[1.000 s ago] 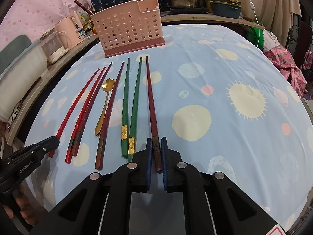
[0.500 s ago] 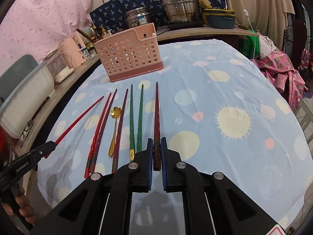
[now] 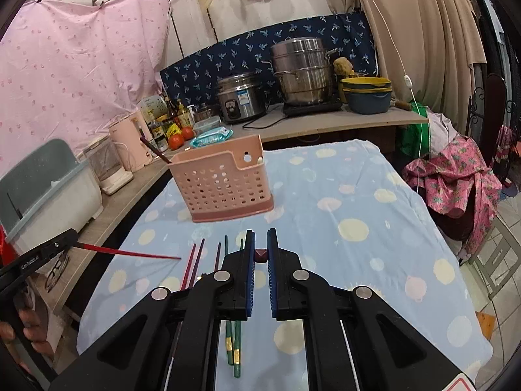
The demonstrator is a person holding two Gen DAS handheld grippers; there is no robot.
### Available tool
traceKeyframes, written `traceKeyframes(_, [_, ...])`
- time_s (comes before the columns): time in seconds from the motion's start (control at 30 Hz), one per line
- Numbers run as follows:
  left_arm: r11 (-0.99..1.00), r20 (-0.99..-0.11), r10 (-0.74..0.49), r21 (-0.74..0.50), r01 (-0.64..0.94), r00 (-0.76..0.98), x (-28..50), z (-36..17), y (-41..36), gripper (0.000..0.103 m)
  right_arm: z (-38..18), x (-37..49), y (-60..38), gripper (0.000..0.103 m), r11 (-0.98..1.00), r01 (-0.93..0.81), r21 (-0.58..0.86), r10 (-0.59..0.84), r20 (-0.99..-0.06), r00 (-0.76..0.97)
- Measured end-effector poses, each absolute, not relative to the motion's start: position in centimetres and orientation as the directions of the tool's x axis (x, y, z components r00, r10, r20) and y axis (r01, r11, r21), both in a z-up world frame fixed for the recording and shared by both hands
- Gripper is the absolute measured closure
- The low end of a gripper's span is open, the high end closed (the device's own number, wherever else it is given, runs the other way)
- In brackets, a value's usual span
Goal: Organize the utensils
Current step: 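Lift both chopsticks and carry them over the pink caddy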
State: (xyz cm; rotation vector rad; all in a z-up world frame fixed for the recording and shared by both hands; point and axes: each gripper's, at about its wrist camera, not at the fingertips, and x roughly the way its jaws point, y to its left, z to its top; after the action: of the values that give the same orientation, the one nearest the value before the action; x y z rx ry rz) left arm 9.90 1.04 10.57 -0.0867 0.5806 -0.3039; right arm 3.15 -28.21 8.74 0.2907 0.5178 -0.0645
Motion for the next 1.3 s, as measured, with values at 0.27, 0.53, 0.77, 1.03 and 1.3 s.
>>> traceKeyframes(0.27, [0.951,-0.475,-0.308,-0.143,0.274,0.824,12.9,14.1,0.0,0.096,11.5,6.2,-29.5,0.096,0.953,0.098,0.286,0.048,-0.463,0.885])
traceKeyframes(0.53, [0.943,-0.414,-0.334,-0.139,0.304,0.847,15.2,17.7,-1.2,0.096,14.9,8.6,-30.2,0.096,0.951,0.050,0.305,0.082,-0.404,0.911])
traceKeyframes(0.77, [0.929,-0.337,-0.371,-0.140,0.343,0.865,17.5,21.8,-3.1,0.096,18.9,11.5,-30.5,0.096,0.956,0.015,0.294,0.086,-0.329,0.941])
traceKeyframes(1.03, [0.923,-0.270,-0.384,-0.147,0.356,0.883,21.7,25.6,-5.0,0.096,22.7,16.2,-30.7,0.096,0.958,0.004,0.286,0.075,-0.265,0.961])
traceKeyframes(1.3, [0.921,-0.215,-0.386,-0.142,0.363,0.897,25.2,27.5,-7.7,0.096,24.4,21.9,-31.2,0.096,0.940,-0.005,0.341,0.087,-0.228,0.970])
